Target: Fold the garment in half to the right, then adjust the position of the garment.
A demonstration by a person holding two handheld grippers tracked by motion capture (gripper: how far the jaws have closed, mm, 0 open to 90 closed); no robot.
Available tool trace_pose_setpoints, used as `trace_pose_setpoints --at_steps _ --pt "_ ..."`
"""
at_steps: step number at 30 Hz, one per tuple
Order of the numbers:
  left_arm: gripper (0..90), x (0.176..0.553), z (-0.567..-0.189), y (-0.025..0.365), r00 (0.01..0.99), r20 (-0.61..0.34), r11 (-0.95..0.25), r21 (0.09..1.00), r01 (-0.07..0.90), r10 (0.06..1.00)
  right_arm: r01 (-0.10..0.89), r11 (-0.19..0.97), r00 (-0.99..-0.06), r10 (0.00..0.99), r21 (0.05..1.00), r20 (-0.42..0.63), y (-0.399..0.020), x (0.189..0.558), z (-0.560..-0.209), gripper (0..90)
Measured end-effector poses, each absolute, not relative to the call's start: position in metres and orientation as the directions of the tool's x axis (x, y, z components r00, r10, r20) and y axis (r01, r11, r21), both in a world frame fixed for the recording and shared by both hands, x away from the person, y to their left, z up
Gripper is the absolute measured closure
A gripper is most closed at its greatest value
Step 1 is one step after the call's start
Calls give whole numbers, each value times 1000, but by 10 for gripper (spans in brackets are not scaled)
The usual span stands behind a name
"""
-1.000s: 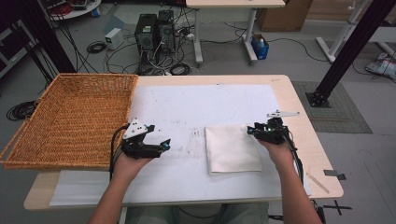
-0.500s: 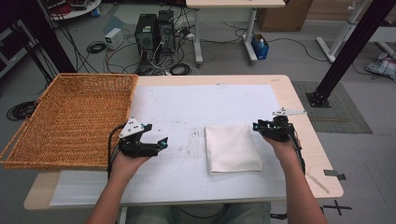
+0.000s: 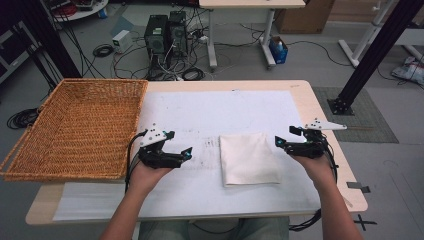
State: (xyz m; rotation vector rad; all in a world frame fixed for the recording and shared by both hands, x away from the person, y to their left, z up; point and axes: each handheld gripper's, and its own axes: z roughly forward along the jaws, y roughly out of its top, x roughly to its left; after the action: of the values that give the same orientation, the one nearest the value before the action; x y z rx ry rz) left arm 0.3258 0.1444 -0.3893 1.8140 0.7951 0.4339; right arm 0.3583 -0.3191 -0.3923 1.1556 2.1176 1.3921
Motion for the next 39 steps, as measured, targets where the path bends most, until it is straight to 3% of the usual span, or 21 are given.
trace_pose_setpoints --at_steps 10,25,30,33,35,36,37,39 --pt "126 328 -390 126 722 -75 -248 911 330 688 418 272 -665 741 867 88 -308 356 -384 197" --pt "127 318 -433 60 799 -157 -378 817 435 580 531 334 -637 764 779 106 -289 405 -414 204" --pt "145 314 -446 32 815 -137 -446 780 439 563 577 378 -627 773 724 97 -286 421 -433 288" --pt "306 309 -452 23 836 -141 -478 765 432 530 600 398 -637 763 694 114 -282 425 -441 374" --pt "380 304 -452 20 839 -71 -507 769 391 540 613 387 -643 751 689 150 -282 426 -443 506" --pt "440 304 -451 20 846 -97 -498 771 396 524 615 387 -647 746 687 158 -283 426 -443 549" --pt "562 304 -451 20 847 -103 -495 772 399 522 621 384 -648 742 683 172 -284 426 -443 615" --pt "687 302 -450 18 848 -95 -493 778 390 522 626 378 -659 724 682 204 -285 426 -444 709"
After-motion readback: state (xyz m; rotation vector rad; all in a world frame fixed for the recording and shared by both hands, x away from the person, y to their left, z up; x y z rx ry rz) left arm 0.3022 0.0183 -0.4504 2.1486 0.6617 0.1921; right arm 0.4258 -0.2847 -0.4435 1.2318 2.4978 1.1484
